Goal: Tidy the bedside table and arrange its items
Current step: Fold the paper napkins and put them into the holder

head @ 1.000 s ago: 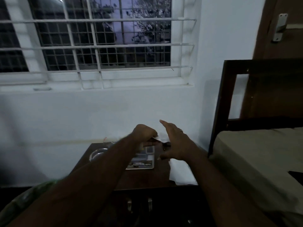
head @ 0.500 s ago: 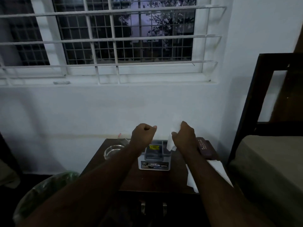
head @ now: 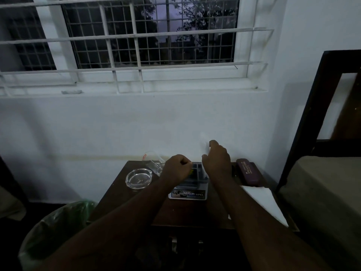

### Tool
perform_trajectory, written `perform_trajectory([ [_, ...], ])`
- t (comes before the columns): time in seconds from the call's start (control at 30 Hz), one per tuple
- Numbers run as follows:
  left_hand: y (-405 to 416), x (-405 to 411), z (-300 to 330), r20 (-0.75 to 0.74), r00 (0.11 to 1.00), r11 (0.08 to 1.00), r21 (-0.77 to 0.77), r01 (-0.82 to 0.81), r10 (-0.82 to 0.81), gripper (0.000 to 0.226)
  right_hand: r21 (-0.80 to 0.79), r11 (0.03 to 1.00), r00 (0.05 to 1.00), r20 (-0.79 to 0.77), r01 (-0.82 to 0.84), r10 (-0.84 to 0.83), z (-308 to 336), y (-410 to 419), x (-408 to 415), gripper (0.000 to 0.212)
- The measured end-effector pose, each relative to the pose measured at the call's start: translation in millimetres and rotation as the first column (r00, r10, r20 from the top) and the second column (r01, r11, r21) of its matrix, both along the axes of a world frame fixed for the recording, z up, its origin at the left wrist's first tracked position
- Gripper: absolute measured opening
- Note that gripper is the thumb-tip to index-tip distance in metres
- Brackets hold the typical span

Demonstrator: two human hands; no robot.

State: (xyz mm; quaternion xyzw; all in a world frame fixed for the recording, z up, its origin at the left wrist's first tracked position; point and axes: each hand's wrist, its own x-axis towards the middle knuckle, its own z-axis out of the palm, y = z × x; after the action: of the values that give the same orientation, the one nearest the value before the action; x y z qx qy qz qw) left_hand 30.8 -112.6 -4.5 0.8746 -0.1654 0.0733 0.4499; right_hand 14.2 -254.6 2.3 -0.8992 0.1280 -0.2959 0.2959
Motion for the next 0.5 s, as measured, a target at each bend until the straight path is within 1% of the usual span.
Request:
perform_trajectory([
  [0.07, -2, 0, -2, 0.014, 1.000, 1.000, 0.023, -0.005, 0.005, 0.012, 0.047, 0.998, 0.998, -0.046, -0.036, 0.038, 0, -3, -3, 0.028],
  [0.13, -4, -1, -3, 0.008, 1.000, 1.000, 0.027, -0.009, 0.009, 0.009, 0.083, 0.995, 0.992, -0.111, -0.053, 0.062, 1, -6, -8, 0.047],
  [0.17, -6, -2, -4, -0.004, 1.000, 1.000, 0.021, -0.011, 0.011, 0.006, 0.089, 0.995, 0.990, -0.129, -0.052, 0.063, 3, -8, -11, 0.051],
  [0.23, -9, -5, -4, -0.037, 0.999, 1.000, 0.012, -0.005, 0.005, 0.005, 0.101, 0.993, 0.987, -0.144, -0.063, 0.077, 8, -16, -16, 0.053],
  [0.3, -13, -9, -4, -0.030, 1.000, 1.000, 0.031, 0.001, 0.000, 0.006, 0.163, 0.982, 0.978, -0.163, -0.100, 0.126, 15, -30, -22, 0.063],
  [0.33, -14, -13, -4, 0.031, 0.999, 0.998, 0.053, -0.016, 0.014, 0.007, 0.205, 0.972, 0.974, -0.175, -0.111, 0.148, 18, -39, -25, 0.069],
  [0.37, -15, -16, -5, 0.159, 0.987, 0.996, 0.081, -0.042, 0.028, 0.007, 0.230, 0.968, 0.972, -0.184, -0.102, 0.146, 19, -51, -28, 0.070],
  [0.4, -17, -20, -5, 0.344, 0.939, 0.992, 0.111, -0.055, 0.014, 0.008, 0.230, 0.970, 0.974, -0.190, -0.078, 0.123, 19, -67, -34, 0.065],
  [0.43, -19, -25, -6, 0.517, 0.855, 0.987, 0.153, -0.044, -0.042, 0.007, 0.189, 0.981, 0.977, -0.196, -0.049, 0.087, 16, -84, -39, 0.055],
  [0.47, -24, -32, -7, 0.631, 0.763, 0.979, 0.206, 0.009, -0.140, 0.006, 0.131, 0.991, 0.976, -0.212, -0.018, 0.046, 11, -104, -46, 0.040],
  [0.5, -32, -40, -10, 0.679, 0.683, 0.954, 0.284, 0.094, -0.270, 0.005, 0.085, 0.996, 0.972, -0.235, 0.012, 0.008, 5, -124, -54, 0.025],
])
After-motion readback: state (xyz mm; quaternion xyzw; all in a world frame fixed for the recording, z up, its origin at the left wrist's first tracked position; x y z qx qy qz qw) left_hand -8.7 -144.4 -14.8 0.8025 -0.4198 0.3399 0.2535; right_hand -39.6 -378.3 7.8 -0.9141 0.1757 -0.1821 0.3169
